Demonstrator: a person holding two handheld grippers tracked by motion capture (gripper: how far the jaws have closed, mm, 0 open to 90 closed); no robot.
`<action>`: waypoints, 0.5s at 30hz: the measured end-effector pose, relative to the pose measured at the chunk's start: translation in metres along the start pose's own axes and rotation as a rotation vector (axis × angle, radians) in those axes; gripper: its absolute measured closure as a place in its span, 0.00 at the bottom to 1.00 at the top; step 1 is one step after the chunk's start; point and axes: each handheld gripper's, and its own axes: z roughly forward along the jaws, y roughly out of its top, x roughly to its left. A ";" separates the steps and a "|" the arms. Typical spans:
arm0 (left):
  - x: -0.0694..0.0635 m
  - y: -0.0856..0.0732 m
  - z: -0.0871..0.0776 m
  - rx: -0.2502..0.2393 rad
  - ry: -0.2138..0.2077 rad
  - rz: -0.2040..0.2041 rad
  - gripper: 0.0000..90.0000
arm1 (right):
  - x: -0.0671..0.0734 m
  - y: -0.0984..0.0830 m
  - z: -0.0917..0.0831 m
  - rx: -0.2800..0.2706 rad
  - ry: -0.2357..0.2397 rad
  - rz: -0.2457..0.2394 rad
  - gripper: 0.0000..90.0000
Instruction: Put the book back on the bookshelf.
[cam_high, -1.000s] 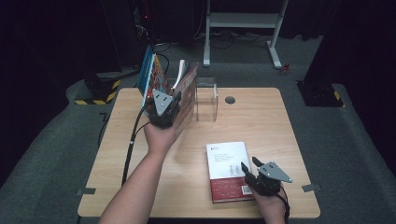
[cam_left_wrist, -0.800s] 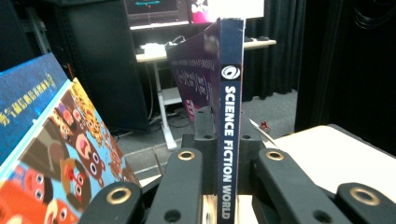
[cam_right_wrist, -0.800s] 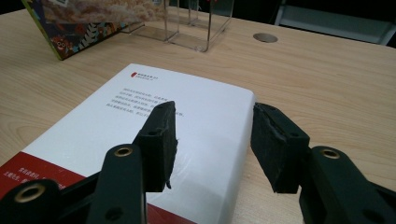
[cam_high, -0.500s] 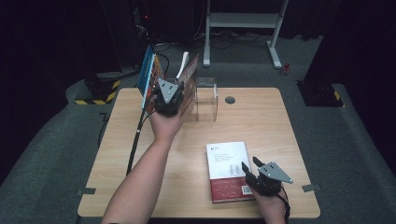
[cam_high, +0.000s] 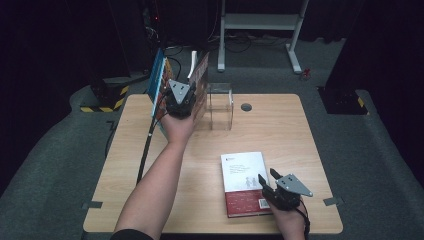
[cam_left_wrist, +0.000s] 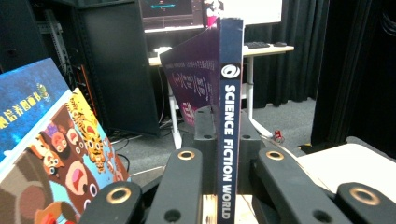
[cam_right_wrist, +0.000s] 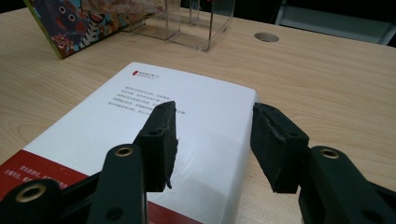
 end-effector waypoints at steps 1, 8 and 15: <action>0.000 0.000 0.000 0.000 0.000 0.000 0.93 | 0.000 0.000 0.000 0.000 0.000 0.000 0.57; -0.005 -0.006 0.012 -0.008 0.005 -0.016 0.93 | 0.000 -0.001 0.000 0.001 -0.003 -0.002 0.57; -0.006 -0.011 0.024 0.000 0.018 -0.030 0.93 | 0.000 -0.002 0.000 0.003 -0.003 0.008 0.57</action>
